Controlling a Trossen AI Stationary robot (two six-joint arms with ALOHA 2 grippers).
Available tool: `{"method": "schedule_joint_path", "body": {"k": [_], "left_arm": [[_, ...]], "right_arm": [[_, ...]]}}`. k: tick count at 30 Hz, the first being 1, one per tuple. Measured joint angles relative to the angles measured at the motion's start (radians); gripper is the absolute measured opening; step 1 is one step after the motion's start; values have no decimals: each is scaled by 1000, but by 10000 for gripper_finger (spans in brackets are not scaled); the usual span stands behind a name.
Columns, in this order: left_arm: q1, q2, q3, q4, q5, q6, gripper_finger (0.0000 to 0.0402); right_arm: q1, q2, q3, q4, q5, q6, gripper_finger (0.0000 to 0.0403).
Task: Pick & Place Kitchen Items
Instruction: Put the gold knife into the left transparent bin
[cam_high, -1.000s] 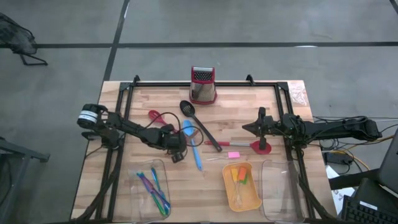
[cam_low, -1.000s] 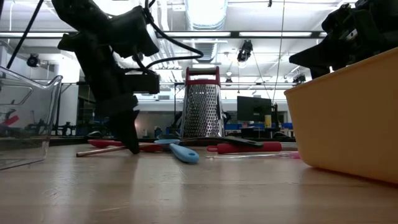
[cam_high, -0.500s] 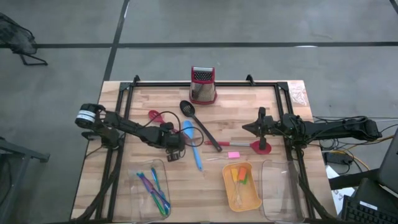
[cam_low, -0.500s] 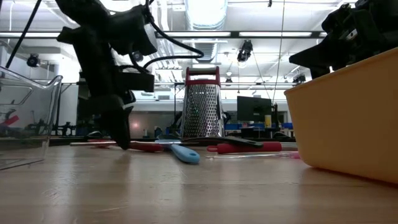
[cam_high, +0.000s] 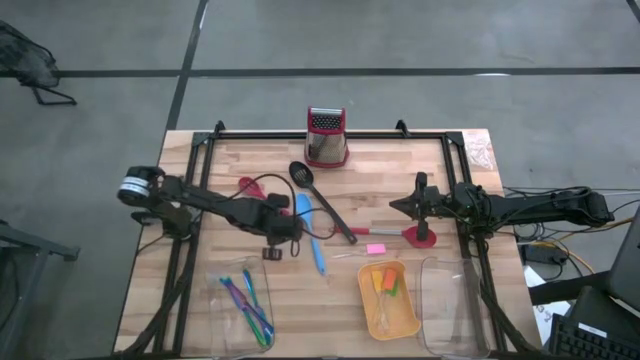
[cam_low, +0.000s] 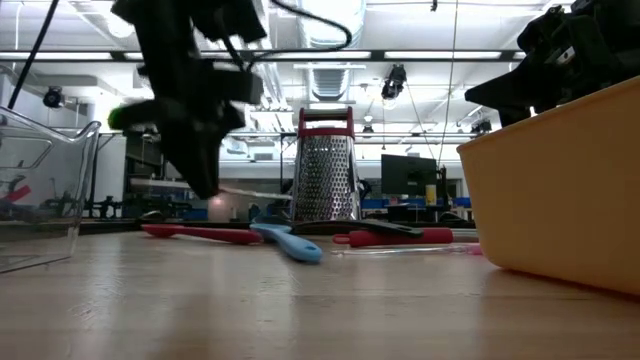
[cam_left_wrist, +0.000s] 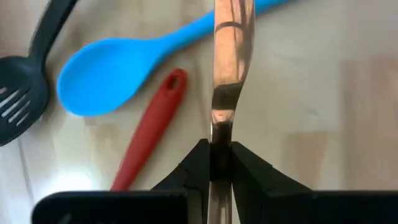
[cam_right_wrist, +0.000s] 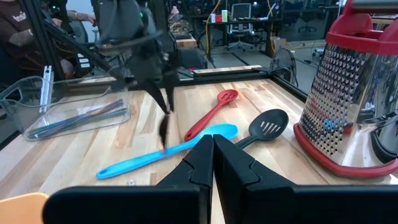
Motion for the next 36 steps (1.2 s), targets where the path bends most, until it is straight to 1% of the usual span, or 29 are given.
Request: {"method": "schedule_joint_path", "body": {"k": [3, 6, 11, 14, 17, 21, 23, 25, 27, 29, 32, 36], "left_arm": [[-23, -28, 52, -87, 39, 9, 45], [-69, -71, 99, -133, 66, 25, 45], [-194, -166, 158, -213, 108, 79, 45], [-281, -226, 160, -227, 123, 76, 46], [-379, -276, 139, -228, 143, 0, 46], [-522, -309, 114, -209, 154, -159, 46], [-596, -312, 113, -158, 151, -201, 46], [-675, -314, 106, -96, 121, -185, 46], [-735, -307, 91, -61, 79, -128, 46], [-778, -298, 65, -59, 6, -98, 46], [-804, -295, 12, -60, -98, -117, 49], [-807, -298, -60, -50, -108, -167, 53]], "right_arm": [[0, 0, 0, 0, 0, 0, 8], [0, 0, 0, 0, 0, 0, 8], [0, 0, 0, 0, 0, 0, 8], [0, 0, 0, 0, 0, 0, 8], [0, 0, 0, 0, 0, 0, 8], [0, 0, 0, 0, 0, 0, 8], [0, 0, 0, 0, 0, 0, 8], [0, 0, 0, 0, 0, 0, 8], [0, 0, 0, 0, 0, 0, 9], [0, 0, 0, 0, 0, 0, 8], [0, 0, 0, 0, 0, 0, 8], [0, 0, 0, 0, 0, 0, 9]]}}
